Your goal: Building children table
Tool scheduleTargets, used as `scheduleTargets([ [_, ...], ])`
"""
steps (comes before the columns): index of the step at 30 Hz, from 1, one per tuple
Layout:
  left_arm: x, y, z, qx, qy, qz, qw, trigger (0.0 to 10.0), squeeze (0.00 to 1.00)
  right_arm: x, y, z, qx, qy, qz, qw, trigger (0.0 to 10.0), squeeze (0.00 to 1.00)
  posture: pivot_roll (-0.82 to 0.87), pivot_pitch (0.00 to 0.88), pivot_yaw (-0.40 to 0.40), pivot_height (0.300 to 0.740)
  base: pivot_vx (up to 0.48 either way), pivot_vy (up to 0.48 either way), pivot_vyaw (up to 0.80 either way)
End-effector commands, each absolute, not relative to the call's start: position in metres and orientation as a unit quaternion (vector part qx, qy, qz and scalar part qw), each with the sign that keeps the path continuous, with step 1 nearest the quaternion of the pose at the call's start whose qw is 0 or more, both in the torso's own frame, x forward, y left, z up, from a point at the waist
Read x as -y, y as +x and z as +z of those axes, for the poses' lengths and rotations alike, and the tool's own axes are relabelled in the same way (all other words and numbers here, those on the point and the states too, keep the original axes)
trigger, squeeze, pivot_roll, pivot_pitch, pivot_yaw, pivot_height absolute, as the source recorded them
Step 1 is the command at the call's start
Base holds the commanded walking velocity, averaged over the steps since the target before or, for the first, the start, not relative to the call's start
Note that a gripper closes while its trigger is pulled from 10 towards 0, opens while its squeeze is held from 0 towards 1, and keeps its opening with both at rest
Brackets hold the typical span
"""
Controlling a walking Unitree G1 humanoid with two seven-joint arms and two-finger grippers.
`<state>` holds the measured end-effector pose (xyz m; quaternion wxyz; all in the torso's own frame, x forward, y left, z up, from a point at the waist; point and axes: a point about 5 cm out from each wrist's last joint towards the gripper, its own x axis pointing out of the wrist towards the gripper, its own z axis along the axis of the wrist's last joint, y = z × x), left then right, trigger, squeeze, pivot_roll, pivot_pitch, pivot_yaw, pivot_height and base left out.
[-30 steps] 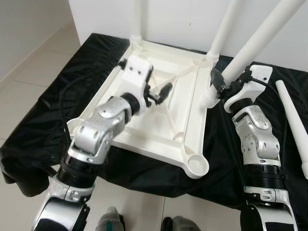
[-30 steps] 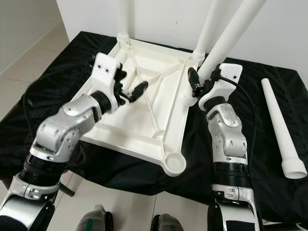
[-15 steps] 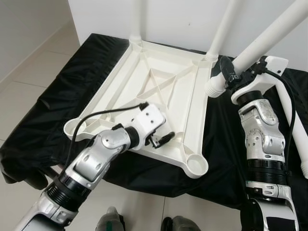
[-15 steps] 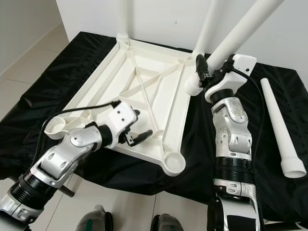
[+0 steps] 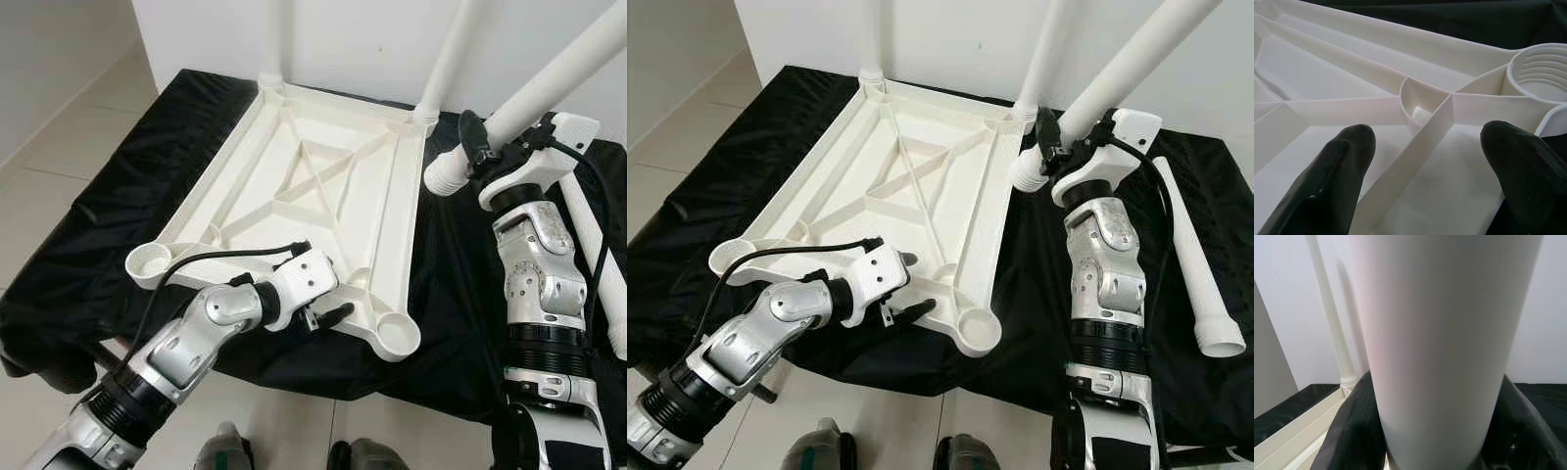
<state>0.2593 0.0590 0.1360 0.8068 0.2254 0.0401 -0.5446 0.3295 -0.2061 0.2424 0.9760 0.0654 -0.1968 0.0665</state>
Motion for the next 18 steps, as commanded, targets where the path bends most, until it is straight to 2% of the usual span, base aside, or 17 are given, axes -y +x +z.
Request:
scheduleTargets([
  [1, -0.061, 0.25, 0.129, -0.061, 0.239, -0.597, 0.763, 10.0, 0.0, 0.208, 0.329, 0.249, 0.212, 0.065, 0.064, 0.973, 10.0, 0.0, 0.02, 0.038, -0.054, 0.74, 0.0, 0.0, 0.0],
  [6, -0.062, 0.252, 0.122, -0.07, 0.259, -0.591, 0.76, 10.0, 0.0, 0.208, 0.329, 0.25, 0.214, 0.065, 0.064, 0.973, 10.0, 0.0, 0.02, 0.039, -0.05, 0.74, 0.0, 0.0, 0.0],
  [11, -0.056, 0.262, 0.112, -0.075, 0.296, -0.554, 0.775, 10.0, 0.0, 0.209, 0.328, 0.252, 0.219, 0.065, 0.06, 0.972, 10.0, 0.0, 0.01, 0.039, -0.045, 0.74, 0.0, 0.0, 0.0],
  [13, -0.053, 0.277, 0.108, -0.082, 0.314, -0.5, 0.803, 10.0, 0.0, 0.211, 0.327, 0.253, 0.221, 0.065, 0.058, 0.972, 10.0, 0.0, 0.0, 0.042, -0.042, 0.74, 0.0, 0.0, 0.0],
  [18, -0.052, 0.291, 0.105, -0.106, 0.325, -0.446, 0.827, 10.0, 0.0, 0.212, 0.326, 0.254, 0.223, 0.066, 0.053, 0.971, 10.0, 0.0, 0.0, 0.051, -0.036, 0.74, 0.0, 0.0, 0.0],
])
